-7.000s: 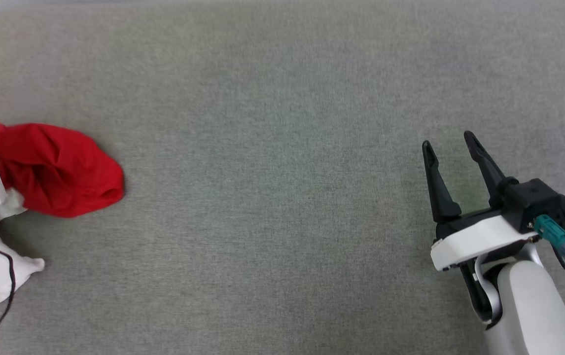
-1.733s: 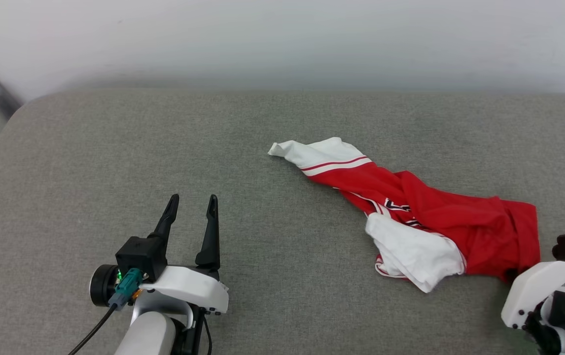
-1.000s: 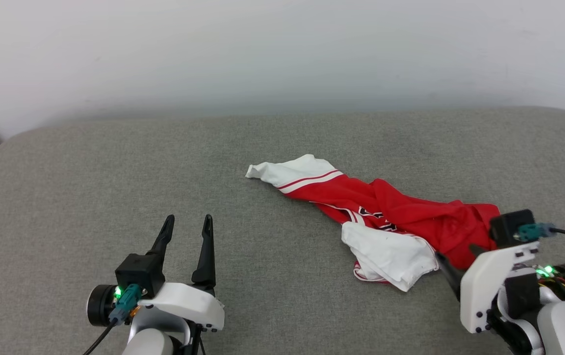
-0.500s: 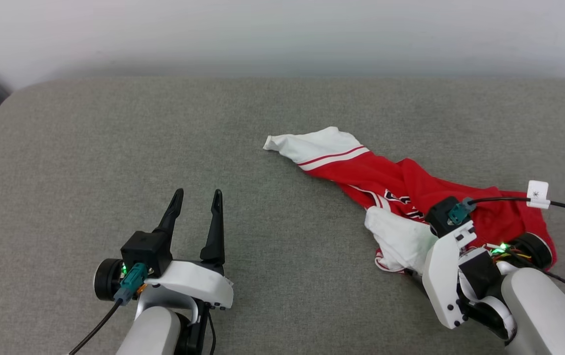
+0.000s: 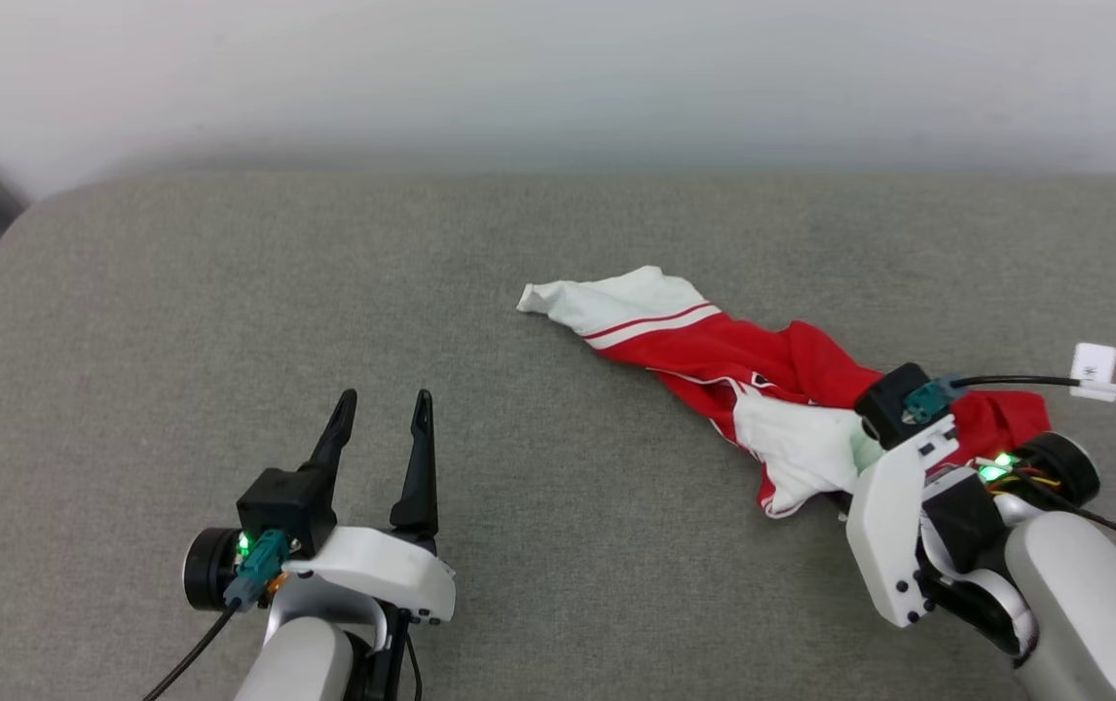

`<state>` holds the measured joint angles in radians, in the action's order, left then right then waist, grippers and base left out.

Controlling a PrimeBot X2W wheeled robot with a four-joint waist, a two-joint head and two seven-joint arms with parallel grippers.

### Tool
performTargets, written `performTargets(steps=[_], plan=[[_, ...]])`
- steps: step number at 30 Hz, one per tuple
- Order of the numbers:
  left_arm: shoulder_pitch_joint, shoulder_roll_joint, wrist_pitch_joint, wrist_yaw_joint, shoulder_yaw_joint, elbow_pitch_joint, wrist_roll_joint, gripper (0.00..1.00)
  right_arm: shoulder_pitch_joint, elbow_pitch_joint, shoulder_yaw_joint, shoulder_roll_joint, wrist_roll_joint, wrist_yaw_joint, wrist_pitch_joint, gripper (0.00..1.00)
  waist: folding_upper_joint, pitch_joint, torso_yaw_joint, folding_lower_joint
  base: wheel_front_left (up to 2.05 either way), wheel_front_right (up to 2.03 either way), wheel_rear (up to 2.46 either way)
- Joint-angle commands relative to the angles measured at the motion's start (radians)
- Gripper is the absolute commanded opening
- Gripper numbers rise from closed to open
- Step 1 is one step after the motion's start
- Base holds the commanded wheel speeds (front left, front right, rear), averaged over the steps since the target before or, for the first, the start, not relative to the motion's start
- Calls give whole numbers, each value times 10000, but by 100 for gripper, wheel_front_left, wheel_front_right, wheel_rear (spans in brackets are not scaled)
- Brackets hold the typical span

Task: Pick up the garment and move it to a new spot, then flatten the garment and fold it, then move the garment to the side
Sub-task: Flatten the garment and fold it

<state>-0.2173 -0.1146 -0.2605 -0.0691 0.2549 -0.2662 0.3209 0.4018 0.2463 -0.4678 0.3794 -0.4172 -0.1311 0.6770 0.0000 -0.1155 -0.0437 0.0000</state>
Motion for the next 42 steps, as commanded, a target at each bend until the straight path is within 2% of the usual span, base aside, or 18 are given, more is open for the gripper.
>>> performTargets(steps=[1,6,10,13,16,17,18,19,24,32,37,42], plan=[[134,14,-61,37,-20,-32,-31,100,-234,-193,114,84,27,7,-84,0,0,311,167,0,0,0,0],[480,52,-59,30,7,-113,4,100,-1325,-1322,605,259,52,5,91,0,0,955,396,0,0,0,0],[775,10,-58,0,13,-102,60,100,-2652,-2164,590,184,-195,5,560,0,0,1260,590,0,0,0,0],[880,-14,-39,-10,61,-79,71,100,-3603,-2301,514,-69,-309,5,825,0,0,1326,663,0,0,0,0],[879,-44,26,-8,92,-78,85,100,-4214,-1935,496,-541,-459,5,601,1,0,1350,663,0,0,0,0],[854,-61,50,6,98,-92,93,100,-4315,-1759,494,-660,-388,5,425,24,0,1352,658,0,0,0,0],[832,-77,64,19,106,-97,113,100,-4384,-1580,503,-816,-319,5,171,75,0,1354,657,0,0,0,0],[821,-95,80,28,116,-113,122,100,-4460,-1388,488,-983,-308,5,-68,100,0,1360,652,0,0,0,0],[963,-214,141,-33,80,-152,184,100,-4550,-1147,362,-1344,-107,5,-1422,100,0,1475,675,0,0,0,0],[1217,-301,214,-217,19,-27,248,100,-4948,-2601,835,-1804,-149,5,-2821,100,0,1713,689,0,0,0,0],[1220,-237,314,-281,56,-32,310,100,-4746,-2798,1572,-2165,41,5,-3244,100,0,1701,543,0,0,0,0],[1016,-213,287,-280,150,43,280,100,-3989,-2287,2670,-2620,492,5,-3664,100,0,1496,200,0,0,0,0]])
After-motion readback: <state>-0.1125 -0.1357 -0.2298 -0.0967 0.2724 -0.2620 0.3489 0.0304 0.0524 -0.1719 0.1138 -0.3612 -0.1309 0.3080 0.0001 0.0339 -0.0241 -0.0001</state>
